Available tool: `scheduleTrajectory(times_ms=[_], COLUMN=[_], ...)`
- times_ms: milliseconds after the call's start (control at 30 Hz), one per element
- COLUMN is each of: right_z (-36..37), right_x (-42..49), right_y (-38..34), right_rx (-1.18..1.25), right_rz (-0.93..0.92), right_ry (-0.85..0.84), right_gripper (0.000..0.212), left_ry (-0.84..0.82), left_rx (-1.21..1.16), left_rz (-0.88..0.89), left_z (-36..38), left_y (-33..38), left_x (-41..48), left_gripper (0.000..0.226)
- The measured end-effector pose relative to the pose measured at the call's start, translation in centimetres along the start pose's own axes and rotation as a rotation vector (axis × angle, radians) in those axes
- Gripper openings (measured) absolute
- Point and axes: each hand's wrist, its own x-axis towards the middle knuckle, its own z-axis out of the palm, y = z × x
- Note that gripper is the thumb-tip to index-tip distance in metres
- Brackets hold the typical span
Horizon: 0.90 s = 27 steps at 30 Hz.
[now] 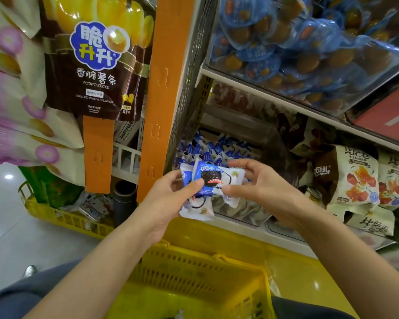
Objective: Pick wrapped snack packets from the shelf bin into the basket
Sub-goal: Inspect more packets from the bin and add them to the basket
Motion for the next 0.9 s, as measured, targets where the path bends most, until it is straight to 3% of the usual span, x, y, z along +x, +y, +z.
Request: scheduleTrajectory(times_ms=[100, 233, 333, 433, 533, 900], right_z=[0.6, 0.4, -1.1, -2.6, -3.3, -2.0], right_x=[-0.2, 0.8, 3.3, 8.0, 13.3, 23.6], right_y=[0.0, -0.4, -0.7, -0.7, 0.0, 3.1], right_rx=[-0.105, -0.124, -0.054, -0.032, -0.15, -0.445], right_rz=[0.001, 0.026, 0.042, 0.018, 0.027, -0.027], right_ry=[-0.065, -0.073, 0.052, 0.325, 0.553, 0.576], right_gripper=[0.039, 0.024, 0.028, 0.021, 0.03, 0.022], left_ry=[0.063, 0.123, 0.16, 0.183, 0.178, 0.109], left_rx=[0.075, 0.005, -0.057, -0.074, -0.075, -0.082], left_rz=[0.095, 0.125, 0.165, 0.194, 0.238, 0.271], left_z=[-0.1, -0.3, -1.1, -1.7, -2.0, -2.3], left_y=[-0.1, 0.1, 0.4, 0.9, 1.3, 2.2], left_x=[0.3, 0.2, 0.4, 0.7, 1.2, 2.8], left_gripper=[0.051, 0.042, 0.026, 0.016, 0.012, 0.014])
